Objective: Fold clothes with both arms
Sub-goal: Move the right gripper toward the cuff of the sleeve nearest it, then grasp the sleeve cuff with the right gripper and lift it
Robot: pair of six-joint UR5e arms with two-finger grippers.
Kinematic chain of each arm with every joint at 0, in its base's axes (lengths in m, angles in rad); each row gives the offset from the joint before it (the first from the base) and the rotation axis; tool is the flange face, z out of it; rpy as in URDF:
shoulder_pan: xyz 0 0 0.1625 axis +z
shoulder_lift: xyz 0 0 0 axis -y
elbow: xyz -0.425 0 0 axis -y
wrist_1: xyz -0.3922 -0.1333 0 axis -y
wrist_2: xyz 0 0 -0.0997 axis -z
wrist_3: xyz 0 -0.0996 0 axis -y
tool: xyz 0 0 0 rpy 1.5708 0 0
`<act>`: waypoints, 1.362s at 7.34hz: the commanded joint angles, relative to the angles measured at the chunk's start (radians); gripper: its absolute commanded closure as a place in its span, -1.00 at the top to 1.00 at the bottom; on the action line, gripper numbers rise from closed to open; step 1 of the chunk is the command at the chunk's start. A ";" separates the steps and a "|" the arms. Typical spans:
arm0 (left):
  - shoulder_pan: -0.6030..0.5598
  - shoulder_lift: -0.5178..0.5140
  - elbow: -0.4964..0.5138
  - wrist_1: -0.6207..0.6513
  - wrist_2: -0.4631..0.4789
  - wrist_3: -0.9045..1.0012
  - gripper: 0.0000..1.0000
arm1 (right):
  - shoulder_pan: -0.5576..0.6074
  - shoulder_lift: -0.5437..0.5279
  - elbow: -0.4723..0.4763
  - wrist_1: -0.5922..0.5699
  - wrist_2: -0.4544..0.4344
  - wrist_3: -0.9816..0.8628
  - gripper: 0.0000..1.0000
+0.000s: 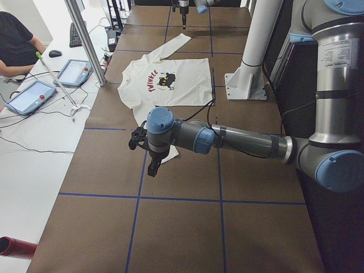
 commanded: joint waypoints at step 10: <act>0.000 0.003 -0.004 -0.004 -0.002 0.000 1.00 | -0.054 0.039 -0.070 0.045 -0.042 0.116 -0.13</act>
